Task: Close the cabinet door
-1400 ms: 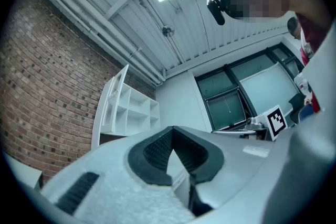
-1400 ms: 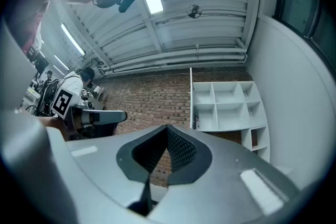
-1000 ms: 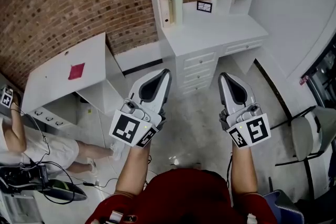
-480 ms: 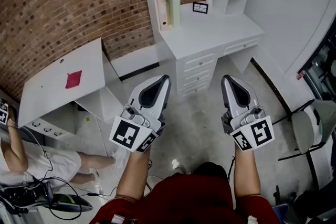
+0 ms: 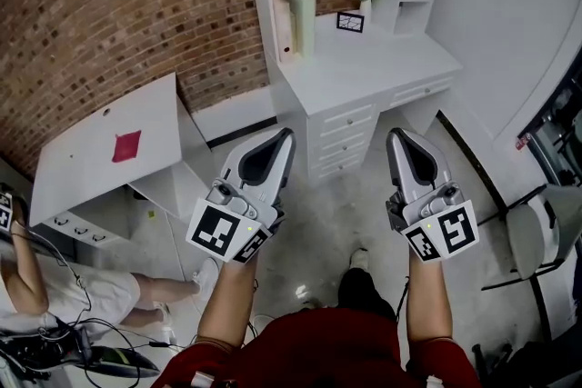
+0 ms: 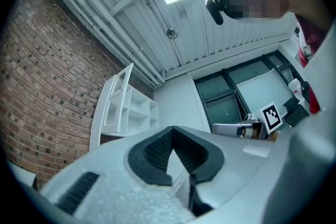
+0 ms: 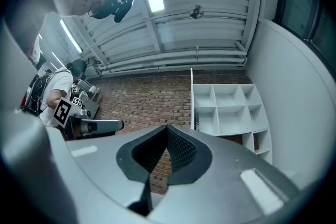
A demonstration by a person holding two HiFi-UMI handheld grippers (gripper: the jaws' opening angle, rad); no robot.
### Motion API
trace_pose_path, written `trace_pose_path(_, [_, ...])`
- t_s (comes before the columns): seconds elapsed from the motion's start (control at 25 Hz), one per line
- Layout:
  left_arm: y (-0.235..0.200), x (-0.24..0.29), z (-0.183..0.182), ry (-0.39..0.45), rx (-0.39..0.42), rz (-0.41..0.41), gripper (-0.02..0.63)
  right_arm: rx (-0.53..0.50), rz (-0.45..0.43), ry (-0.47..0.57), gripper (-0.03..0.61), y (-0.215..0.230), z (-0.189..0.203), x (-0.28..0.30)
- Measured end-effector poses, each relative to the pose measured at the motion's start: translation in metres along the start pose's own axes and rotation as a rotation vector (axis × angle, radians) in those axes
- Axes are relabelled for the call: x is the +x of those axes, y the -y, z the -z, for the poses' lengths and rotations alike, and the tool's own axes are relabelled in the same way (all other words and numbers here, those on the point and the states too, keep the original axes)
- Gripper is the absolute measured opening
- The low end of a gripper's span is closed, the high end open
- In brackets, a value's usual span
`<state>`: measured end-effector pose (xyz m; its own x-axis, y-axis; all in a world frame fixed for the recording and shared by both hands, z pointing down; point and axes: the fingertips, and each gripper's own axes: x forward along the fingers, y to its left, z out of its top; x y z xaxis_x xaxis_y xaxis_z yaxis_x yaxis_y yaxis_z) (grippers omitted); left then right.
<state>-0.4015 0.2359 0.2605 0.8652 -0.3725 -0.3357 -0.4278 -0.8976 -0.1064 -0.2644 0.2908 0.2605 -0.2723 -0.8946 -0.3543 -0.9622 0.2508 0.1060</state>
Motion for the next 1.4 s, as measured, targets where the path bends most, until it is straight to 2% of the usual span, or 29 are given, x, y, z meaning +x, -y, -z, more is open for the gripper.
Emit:
trace_pose_path(0.2, [-0.017,0.040,0.009,-0.004,0.024,-0.018,0.003,0.007,-0.022,0.022,0.014,0.038,0.010,0.021])
trace_pose_path(0.4, [-0.044,0.092,0.023,-0.012,0.055,-0.050,0.003,0.013,-0.048,0.048,0.014,0.096,0.021,0.051])
trace_pose_path(0.84, [-0.101,0.212,0.063,-0.030,0.103,-0.178,0.003,0.048,-0.145,0.078,0.014,0.226,0.056,0.115])
trace_pose_path(1.16, [-0.128,0.272,0.075,-0.036,0.150,-0.258,0.003,0.059,-0.230,0.092,0.014,0.282,0.068,0.153])
trace_pose_path(1.4, [-0.151,0.291,0.080,-0.062,0.166,-0.306,0.003,0.077,-0.257,0.090,0.014,0.299,0.076,0.173])
